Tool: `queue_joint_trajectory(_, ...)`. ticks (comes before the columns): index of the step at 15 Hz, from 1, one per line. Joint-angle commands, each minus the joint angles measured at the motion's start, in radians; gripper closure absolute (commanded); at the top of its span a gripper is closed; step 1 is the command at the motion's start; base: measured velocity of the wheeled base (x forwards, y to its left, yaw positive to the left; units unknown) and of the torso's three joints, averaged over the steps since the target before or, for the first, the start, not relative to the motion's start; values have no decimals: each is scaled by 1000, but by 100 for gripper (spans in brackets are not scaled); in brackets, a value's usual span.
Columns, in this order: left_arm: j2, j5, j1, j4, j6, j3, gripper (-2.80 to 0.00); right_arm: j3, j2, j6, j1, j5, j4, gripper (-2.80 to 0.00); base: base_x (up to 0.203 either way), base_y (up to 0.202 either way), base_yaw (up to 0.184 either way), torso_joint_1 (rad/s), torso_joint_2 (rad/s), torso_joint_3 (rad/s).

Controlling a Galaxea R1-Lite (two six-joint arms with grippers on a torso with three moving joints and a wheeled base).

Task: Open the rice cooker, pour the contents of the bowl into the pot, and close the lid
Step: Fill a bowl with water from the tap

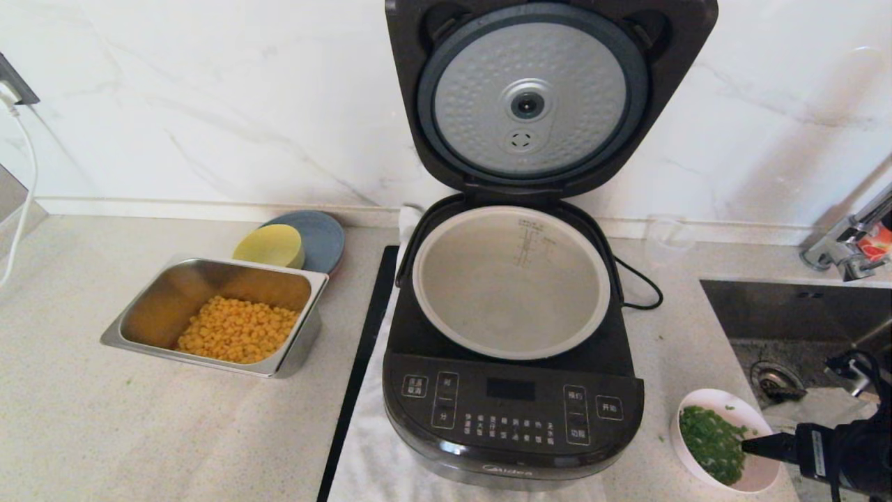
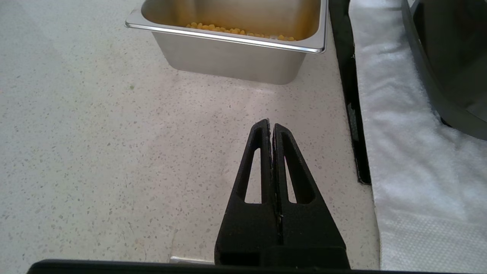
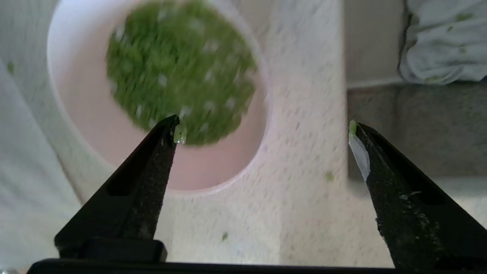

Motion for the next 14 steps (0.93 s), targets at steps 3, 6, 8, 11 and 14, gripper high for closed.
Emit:
queue_joint_trajectory(3,-1,1,0,0,0,8,0,-46,84,1,-20,2,-18,-280,0,0,0,0,0,0)
queue_joint_trajectory(6,-1,1,0,0,0,8,0,-45,114,1,-22,2,-44,-280,0,0,0,0,0,0)
queue_joint_trajectory(8,-1,1,0,0,1,8,0,-49,133,1,-24,0,-68,-280,0,0,0,0,0,0)
queue_joint_trajectory(11,-1,1,0,0,-1,8,0,-52,143,1,-25,0,-74,-280,0,0,0,0,0,0)
queue_joint_trajectory(14,-2,1,0,0,0,8,0,-53,167,1,-27,-1,-76,-280,0,0,0,0,0,0)
